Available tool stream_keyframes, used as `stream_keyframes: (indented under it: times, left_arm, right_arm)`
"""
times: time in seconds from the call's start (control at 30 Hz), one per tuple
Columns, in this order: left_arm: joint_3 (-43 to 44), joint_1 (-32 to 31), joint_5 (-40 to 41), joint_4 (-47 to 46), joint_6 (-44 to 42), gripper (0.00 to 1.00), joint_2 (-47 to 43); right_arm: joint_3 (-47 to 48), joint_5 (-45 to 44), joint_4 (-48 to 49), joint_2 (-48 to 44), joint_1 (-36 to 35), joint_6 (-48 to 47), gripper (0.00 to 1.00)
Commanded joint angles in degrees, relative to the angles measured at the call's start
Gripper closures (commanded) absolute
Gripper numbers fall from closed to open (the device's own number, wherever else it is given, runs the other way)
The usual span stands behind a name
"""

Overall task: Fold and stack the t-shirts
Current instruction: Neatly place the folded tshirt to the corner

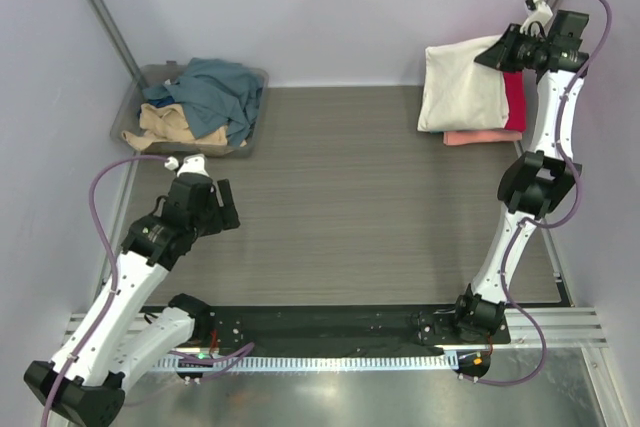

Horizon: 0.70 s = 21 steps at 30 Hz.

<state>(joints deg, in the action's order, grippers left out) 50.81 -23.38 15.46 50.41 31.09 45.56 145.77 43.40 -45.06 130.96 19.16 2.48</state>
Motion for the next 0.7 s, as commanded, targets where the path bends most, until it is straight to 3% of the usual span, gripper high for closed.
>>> stream_keyframes:
  times: [0.0,0.2,0.33,0.67]
  left_arm:
    - [0.6,0.2,1.1,-1.5,-0.1,0.23,1.2]
    - [0.8,0.2,1.1,-1.3,-0.1,0.24,2.6]
    - [0.7,0.2,1.4,-1.2,0.0,0.24,2.3]
    - [1.0,0.2,2.2,-0.8,0.2,0.24,2.8]
  right_arm:
    - [3.8,-1.3,6.0,1.3,1.5,-1.1,0.99]
    - [4.3,-1.4,11.0,5.7,3.4,0.0,0.99]
    - [3.4,-0.7,13.6,7.7,3.6,-5.3,0.99]
    - [0.6,-4.3,29.9,14.3,4.0,-4.9,0.99]
